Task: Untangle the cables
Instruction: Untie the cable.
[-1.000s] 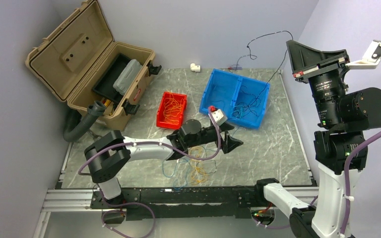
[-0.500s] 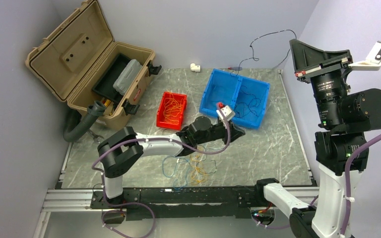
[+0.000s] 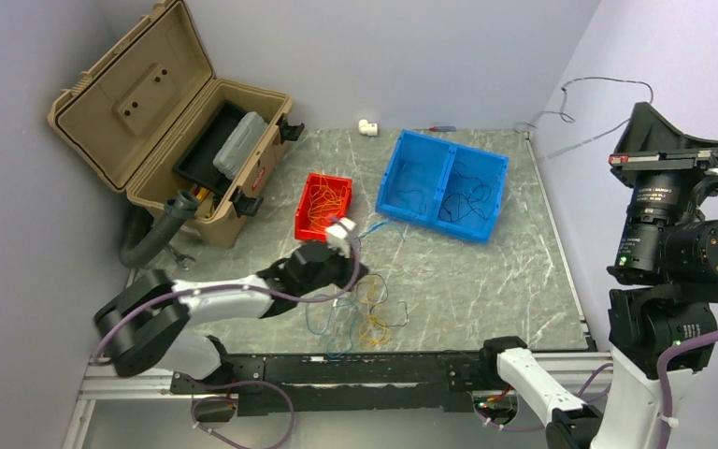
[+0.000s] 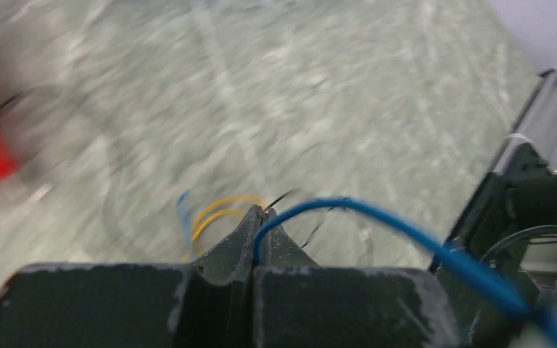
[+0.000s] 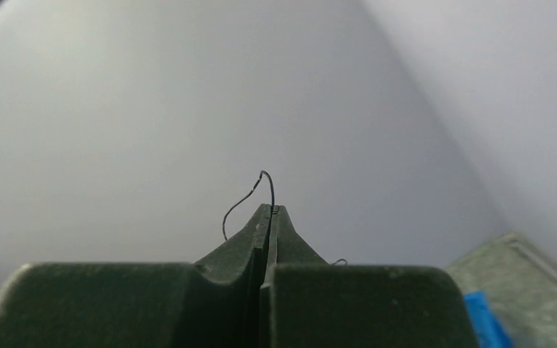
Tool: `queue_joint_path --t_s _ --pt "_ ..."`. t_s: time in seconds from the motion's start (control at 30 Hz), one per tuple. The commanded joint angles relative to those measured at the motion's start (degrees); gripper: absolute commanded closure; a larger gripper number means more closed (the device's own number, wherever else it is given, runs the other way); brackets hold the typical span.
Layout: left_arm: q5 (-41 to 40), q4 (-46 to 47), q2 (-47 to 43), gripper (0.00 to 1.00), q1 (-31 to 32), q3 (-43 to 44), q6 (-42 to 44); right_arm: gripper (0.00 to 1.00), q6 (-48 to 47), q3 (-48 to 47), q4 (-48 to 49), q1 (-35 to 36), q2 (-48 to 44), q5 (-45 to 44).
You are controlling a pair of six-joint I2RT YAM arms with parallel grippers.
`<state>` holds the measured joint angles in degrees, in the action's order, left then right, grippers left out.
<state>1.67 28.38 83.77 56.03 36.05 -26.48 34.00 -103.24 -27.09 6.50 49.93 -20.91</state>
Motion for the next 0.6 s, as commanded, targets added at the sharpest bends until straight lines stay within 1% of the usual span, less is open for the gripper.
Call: queue_joint_path --t_s 0.0,0.07,0.17,0.3,0.4,0.47,0.57 --pt "-1.2 -9.9 -11.3 1.0 -5.3 -8.5 -3.1 1.0 -9.6 1.0 -1.0 0.0 0.2 -15.8" --pt "-3.0 -15.8 -15.6 1.0 -6.5 -10.1 -2.9 1.0 -11.8 1.1 -0.7 0.0 0.3 -18.8" --pt "-6.0 -22.8 -20.5 1.0 -8.4 -11.2 -3.3 1.0 -12.9 1.3 -0.8 0.0 0.7 -20.7" --pt "-11.0 -31.5 -26.4 1.0 -11.8 -12.1 -7.2 1.0 -12.9 1.1 -2.3 0.0 1.7 -23.7" --pt "-13.7 -35.7 -29.7 1.0 -13.6 -13.0 -9.2 1.0 -13.8 1.3 -2.4 0.0 1.8 -27.5" --pt "-13.7 -36.1 -31.6 1.0 -14.3 -13.7 -9.1 1.0 -14.6 1.9 -2.2 0.0 1.8 -28.8" --pt "-14.1 -37.0 -33.3 1.0 -14.7 -14.2 -8.9 1.0 -14.0 2.7 -3.8 0.0 1.8 -26.6"
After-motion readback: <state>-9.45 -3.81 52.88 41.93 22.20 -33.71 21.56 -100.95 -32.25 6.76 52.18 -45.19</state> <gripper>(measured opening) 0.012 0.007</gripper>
